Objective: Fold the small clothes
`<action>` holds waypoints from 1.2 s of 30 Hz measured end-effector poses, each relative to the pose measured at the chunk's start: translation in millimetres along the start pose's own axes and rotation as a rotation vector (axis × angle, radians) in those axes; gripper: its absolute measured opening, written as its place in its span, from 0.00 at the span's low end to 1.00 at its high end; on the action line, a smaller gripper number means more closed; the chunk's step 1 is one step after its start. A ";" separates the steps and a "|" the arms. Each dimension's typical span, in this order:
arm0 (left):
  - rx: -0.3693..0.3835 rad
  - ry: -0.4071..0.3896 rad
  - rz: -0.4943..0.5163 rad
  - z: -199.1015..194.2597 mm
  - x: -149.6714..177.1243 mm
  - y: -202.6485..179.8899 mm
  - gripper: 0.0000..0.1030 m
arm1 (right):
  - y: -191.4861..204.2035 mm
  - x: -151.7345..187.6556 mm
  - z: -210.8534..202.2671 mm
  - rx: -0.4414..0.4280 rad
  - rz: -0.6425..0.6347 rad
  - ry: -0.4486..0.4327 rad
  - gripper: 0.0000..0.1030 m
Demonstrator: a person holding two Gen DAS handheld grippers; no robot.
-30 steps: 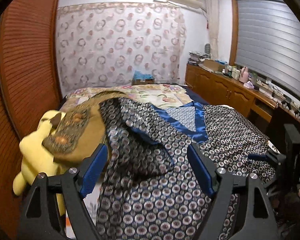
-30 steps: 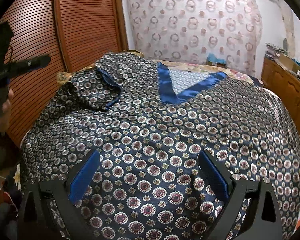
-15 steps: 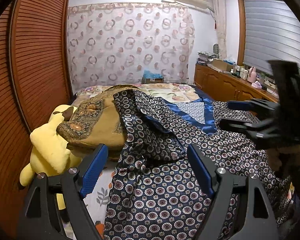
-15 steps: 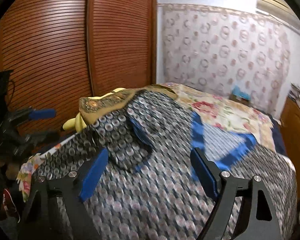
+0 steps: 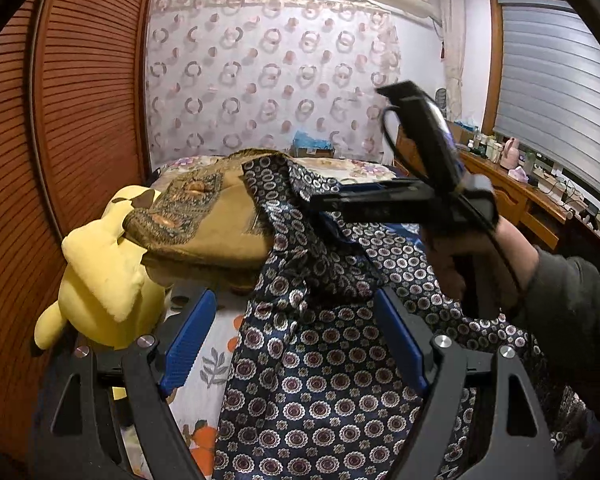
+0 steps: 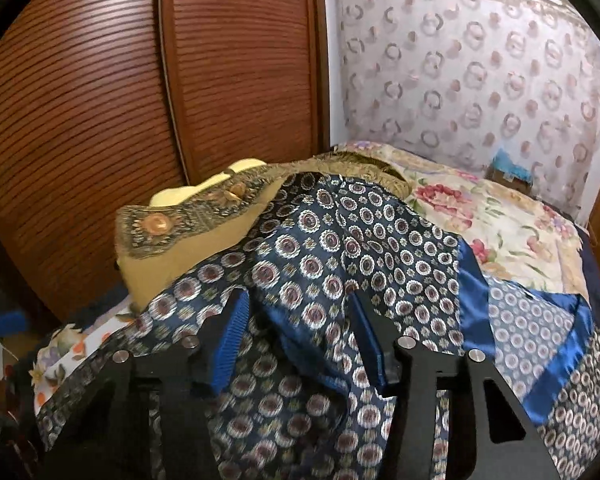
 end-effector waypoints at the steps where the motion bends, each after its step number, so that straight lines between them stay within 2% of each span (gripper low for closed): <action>1: 0.001 0.001 0.000 -0.2 1.5 0.6 0.80 | -1.0 -1.4 6.2 -0.009 0.002 0.015 0.48; 7: 0.005 0.009 -0.006 0.1 6.8 3.1 0.80 | 7.8 -12.5 22.2 -0.056 -0.044 0.061 0.40; 10: 0.007 0.013 -0.009 1.4 8.2 3.1 0.80 | 16.5 -12.8 30.0 -0.053 -0.094 0.094 0.23; 11: 0.007 0.014 -0.008 1.1 8.2 1.7 0.80 | 18.1 -12.9 31.7 -0.041 -0.108 0.101 0.17; 12: 0.008 0.015 -0.006 1.2 9.0 0.8 0.80 | 18.6 -13.3 33.2 -0.026 -0.122 0.105 0.15; 15: 0.011 0.019 0.000 1.3 9.5 -0.8 0.80 | 14.8 -18.3 34.3 0.023 -0.135 0.092 0.14; 19: 0.012 0.019 0.002 1.4 9.6 -2.2 0.80 | -12.3 -28.8 32.7 0.137 -0.076 0.063 0.14; 20: 0.013 0.019 0.001 1.6 9.6 -2.5 0.80 | -16.7 -30.5 31.6 0.157 -0.065 0.058 0.14; 22: 0.015 0.019 0.003 2.4 9.1 -3.0 0.80 | -25.6 -32.7 28.5 0.185 -0.050 0.056 0.30; 23: 0.015 0.019 0.005 3.0 9.0 -3.8 0.80 | -28.0 -33.2 25.6 0.178 -0.040 0.053 0.46; 24: 0.015 0.020 0.006 3.6 8.8 -4.8 0.80 | -27.3 -32.9 22.3 0.167 -0.033 0.049 0.52; 27: 0.018 0.018 0.007 4.2 7.8 -7.4 0.80 | -28.9 -32.3 9.7 0.157 -0.030 0.029 0.59; 31: 0.025 0.018 0.013 5.2 7.4 -12.5 0.80 | -26.2 -14.0 -12.5 0.140 -0.036 0.023 0.62; 36: 0.034 0.021 0.019 9.9 7.2 -19.3 0.80 | -37.5 21.7 -31.1 0.119 -0.037 0.085 0.64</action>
Point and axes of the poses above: each gripper's, at about its wrist camera, not at the fingertips, and z roughly the way its jaws point, y to its left, x to its underside, the point moved 2 cm from there along z, roughly the way its jaws point, and after that the axes turned 10 degrees about -y, right-handed, at the moved point
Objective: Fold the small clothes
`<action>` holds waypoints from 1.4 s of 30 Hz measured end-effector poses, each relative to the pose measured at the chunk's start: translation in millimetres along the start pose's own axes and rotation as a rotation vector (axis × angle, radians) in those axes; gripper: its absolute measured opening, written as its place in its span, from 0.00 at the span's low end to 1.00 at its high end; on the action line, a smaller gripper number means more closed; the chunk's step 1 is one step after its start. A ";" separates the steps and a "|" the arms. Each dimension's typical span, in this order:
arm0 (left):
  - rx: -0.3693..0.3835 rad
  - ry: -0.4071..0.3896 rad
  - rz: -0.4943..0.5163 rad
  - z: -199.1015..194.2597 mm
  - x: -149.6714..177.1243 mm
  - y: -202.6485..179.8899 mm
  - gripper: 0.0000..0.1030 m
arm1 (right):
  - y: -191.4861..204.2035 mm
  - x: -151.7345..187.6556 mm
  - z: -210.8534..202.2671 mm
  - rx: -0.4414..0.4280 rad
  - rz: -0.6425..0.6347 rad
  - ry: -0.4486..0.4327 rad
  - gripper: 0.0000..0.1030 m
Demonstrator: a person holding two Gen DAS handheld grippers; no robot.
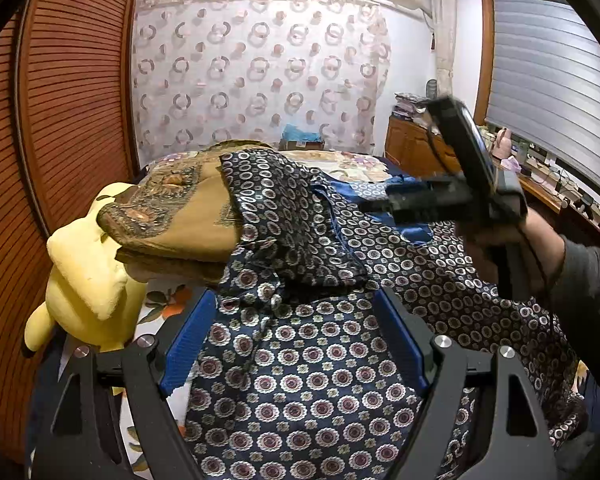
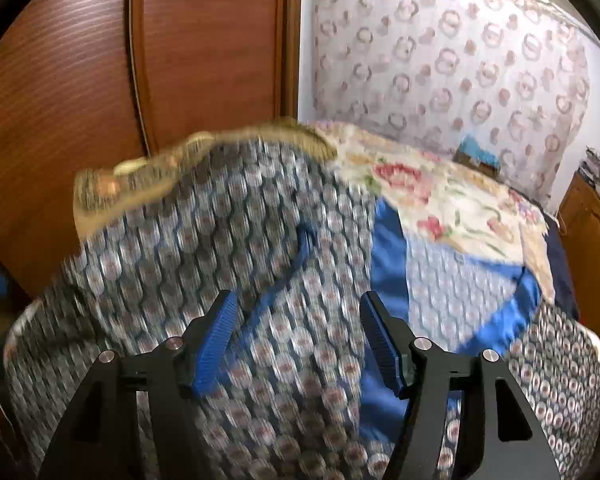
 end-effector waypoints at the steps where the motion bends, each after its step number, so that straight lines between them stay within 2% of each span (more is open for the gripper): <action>1: 0.003 0.002 0.002 1.2 -0.1 -2.7 0.80 | -2.3 5.8 -1.0 0.003 -0.010 0.016 0.64; 4: 0.009 0.014 0.010 6.5 0.6 -7.3 0.80 | -9.2 22.5 2.9 0.012 -0.021 0.065 0.64; 10: 0.024 0.036 0.020 17.5 2.0 -15.2 0.80 | -14.6 33.8 15.9 -0.001 -0.024 0.137 0.64; 14: 0.027 0.054 0.019 21.3 5.7 -17.8 0.80 | -8.4 32.8 24.7 -0.010 -0.029 0.140 0.64; 24: 0.029 0.086 0.005 28.0 10.8 -16.7 0.80 | -14.0 37.8 31.1 -0.027 -0.005 0.149 0.91; 29: 0.040 0.103 0.005 31.9 12.8 -18.0 0.80 | -13.3 37.7 31.1 -0.038 -0.004 0.159 0.92; 32: 0.043 0.118 0.007 36.9 12.9 -19.5 0.80 | -13.0 42.7 22.1 -0.040 -0.003 0.164 0.92; 35: 0.049 0.127 0.013 41.8 12.6 -25.3 0.80 | -17.7 48.6 -0.5 -0.035 0.006 0.131 0.92; 39: 0.072 0.139 0.031 50.5 10.8 -39.1 0.80 | -37.8 54.7 -43.2 -0.015 0.044 0.070 0.91; 42: 0.094 0.148 0.058 57.8 10.3 -53.9 0.80 | -64.2 65.1 -79.7 0.034 0.078 0.033 0.91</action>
Point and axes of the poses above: each gripper's, at about its wrist camera, not at the fingertips, and z roughly the way its jaws point, y to its left, x to its underside, the point moved 2 cm from there along z, roughly the way its jaws point, and after that the axes turned 10 degrees about -y, right-handed, at the moved point
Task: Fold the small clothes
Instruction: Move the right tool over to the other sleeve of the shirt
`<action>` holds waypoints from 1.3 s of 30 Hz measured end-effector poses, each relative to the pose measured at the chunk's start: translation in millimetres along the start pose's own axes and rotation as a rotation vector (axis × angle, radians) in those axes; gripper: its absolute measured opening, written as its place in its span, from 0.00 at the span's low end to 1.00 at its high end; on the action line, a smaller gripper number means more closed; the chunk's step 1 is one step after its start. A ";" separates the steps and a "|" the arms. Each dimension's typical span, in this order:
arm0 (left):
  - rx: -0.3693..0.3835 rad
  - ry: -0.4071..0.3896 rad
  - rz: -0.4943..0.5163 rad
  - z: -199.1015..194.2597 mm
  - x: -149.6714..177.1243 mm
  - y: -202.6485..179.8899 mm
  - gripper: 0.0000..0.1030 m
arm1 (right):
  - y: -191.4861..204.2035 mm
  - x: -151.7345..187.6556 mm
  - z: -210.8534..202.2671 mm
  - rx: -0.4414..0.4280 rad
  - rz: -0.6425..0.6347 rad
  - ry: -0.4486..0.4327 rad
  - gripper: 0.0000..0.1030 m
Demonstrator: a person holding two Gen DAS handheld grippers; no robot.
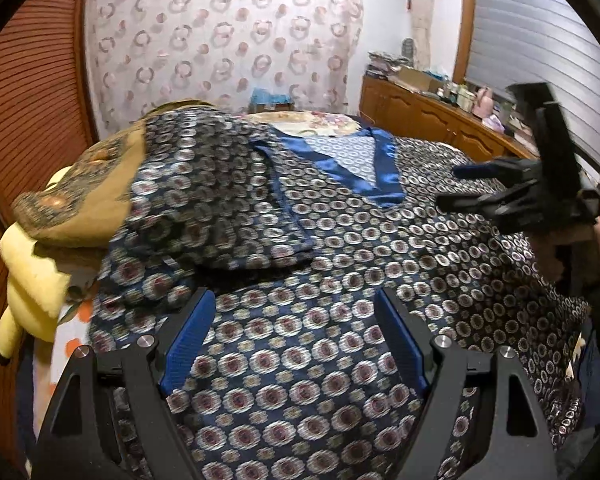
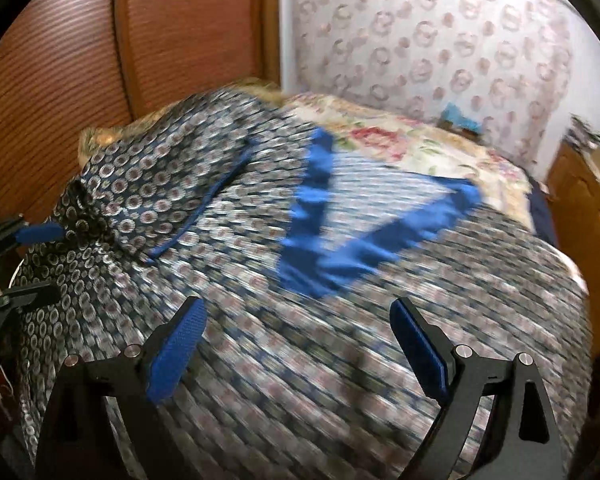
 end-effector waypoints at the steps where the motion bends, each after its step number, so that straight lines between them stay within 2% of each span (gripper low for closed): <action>1: 0.010 -0.003 0.010 2.4 -1.6 -5.1 0.80 | -9.4 4.1 -9.5 0.020 0.007 -0.007 0.91; 5: 0.030 0.001 0.053 13.5 -9.6 -22.8 0.80 | -52.7 27.3 -47.5 0.155 0.024 -0.019 0.89; 10: 0.052 0.022 0.105 32.2 -19.1 -40.6 0.80 | -118.2 64.0 -92.4 0.267 0.148 -0.022 0.84; 11: 0.065 0.031 0.110 37.1 -20.3 -44.0 0.80 | -131.2 72.0 -100.5 0.290 0.174 -0.019 0.79; 12: 0.076 0.042 0.112 42.0 -21.0 -46.3 0.80 | -140.3 77.5 -106.0 0.300 0.195 -0.013 0.70; 15: 0.081 0.073 0.119 53.7 -21.2 -50.0 0.80 | -170.1 98.5 -116.3 0.326 0.258 0.031 0.61; 17: 0.088 0.089 0.120 60.3 -22.0 -50.7 0.80 | -185.7 111.9 -119.4 0.346 0.290 0.062 0.60; 20: 0.105 0.115 0.099 68.1 -22.5 -49.7 0.80 | -203.7 124.8 -123.9 0.355 0.337 0.082 0.59; 23: 0.105 0.127 0.091 74.2 -23.0 -49.0 0.80 | -212.6 133.6 -127.9 0.346 0.381 0.094 0.52; 25: 0.095 0.134 0.093 78.7 -22.4 -48.6 0.80 | -218.5 139.5 -127.8 0.336 0.394 0.104 0.51; 31: 0.078 0.165 0.096 90.1 -17.3 -48.8 0.80 | -231.2 129.7 -117.7 0.312 0.404 0.101 0.46; 33: 0.076 0.163 0.115 92.5 -15.0 -51.4 0.80 | -233.4 131.6 -120.3 0.297 0.402 0.096 0.38; 37: 0.064 0.178 0.144 96.6 -12.9 -56.1 0.80 | -228.1 129.4 -117.9 0.307 0.355 0.107 0.31; 39: 0.063 0.180 0.149 97.4 -12.8 -56.4 0.81 | -226.2 128.1 -117.5 0.330 0.326 0.118 0.18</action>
Point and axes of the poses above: each gripper's, at about its wrist camera, not at the fingertips, and z roughly the way its jaws point, y to its left, x to its underside, the point moved 2 cm from there along z, roughly the way its jaws point, and after that the axes turned 10 degrees about -y, right-handed, at the moved point
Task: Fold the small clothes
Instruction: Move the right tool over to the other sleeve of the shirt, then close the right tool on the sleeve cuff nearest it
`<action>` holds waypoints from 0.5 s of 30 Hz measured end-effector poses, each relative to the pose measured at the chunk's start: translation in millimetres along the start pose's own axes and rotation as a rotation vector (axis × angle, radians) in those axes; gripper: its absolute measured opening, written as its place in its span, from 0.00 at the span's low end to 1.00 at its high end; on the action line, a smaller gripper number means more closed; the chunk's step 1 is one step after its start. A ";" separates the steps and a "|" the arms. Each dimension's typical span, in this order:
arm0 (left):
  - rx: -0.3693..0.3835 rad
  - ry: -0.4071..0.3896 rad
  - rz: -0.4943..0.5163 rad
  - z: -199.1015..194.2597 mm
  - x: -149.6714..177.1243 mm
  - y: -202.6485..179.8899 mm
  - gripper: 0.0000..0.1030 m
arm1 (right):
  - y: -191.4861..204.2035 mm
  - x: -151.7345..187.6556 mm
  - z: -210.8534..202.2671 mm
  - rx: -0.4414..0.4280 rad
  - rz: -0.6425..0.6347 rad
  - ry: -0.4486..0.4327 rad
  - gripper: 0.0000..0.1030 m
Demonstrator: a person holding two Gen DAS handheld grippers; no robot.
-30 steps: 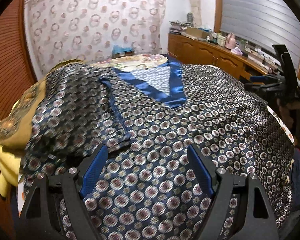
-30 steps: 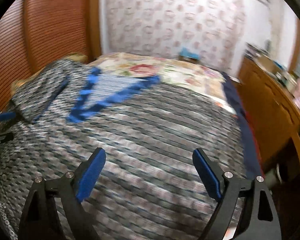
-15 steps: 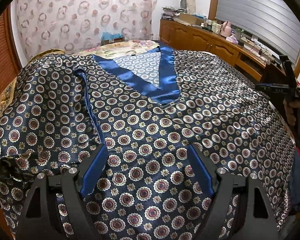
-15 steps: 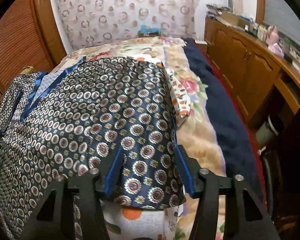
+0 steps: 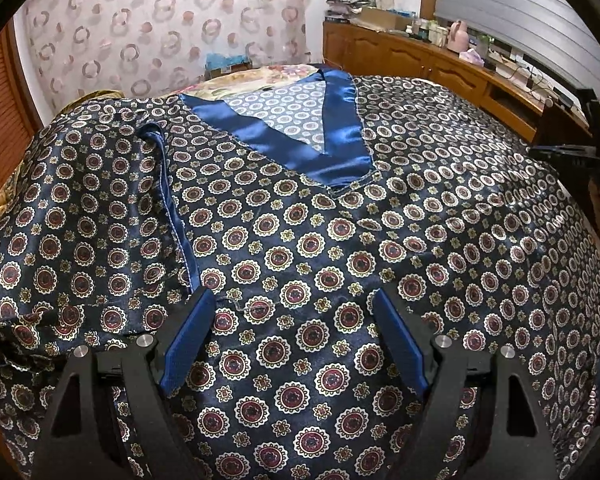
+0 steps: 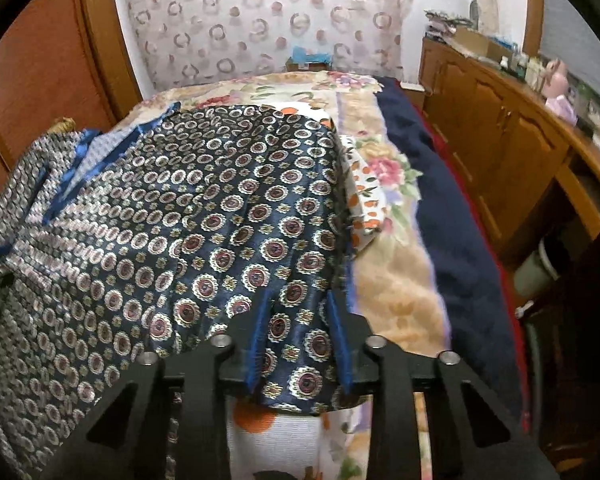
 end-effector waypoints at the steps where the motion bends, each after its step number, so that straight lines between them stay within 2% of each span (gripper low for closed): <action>1: 0.005 0.002 0.000 0.3 0.1 0.0 0.82 | 0.0 -0.3 -0.8 0.016 -0.017 0.001 0.14; 2: 0.016 0.007 0.004 1.3 0.4 -0.9 0.87 | 2.7 -1.0 0.8 0.031 -0.031 0.004 0.08; 3: 0.025 0.014 0.015 2.9 0.4 -3.6 0.94 | 3.5 -1.1 0.5 0.036 -0.047 0.009 0.05; 5: 0.040 0.027 0.038 4.2 1.6 -8.0 1.00 | 6.5 -0.8 0.0 0.036 -0.060 0.011 0.02; 9: 0.045 0.028 0.039 4.8 1.3 -8.2 1.00 | 16.9 -2.9 -6.6 0.035 -0.098 -0.012 0.01; 15: 0.044 0.028 0.039 4.2 1.6 -7.7 1.00 | 39.9 -23.4 -33.1 0.023 -0.126 -0.123 0.01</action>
Point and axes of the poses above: each gripper's, at about its wrist camera, not at the fingertips, and z roughly the way its jaws point, y to its left, x to its underside, the point moved 2 cm from there along z, roughly the way its jaws point, and after that the axes turned 10 degrees about -y, right-handed, at the moved point
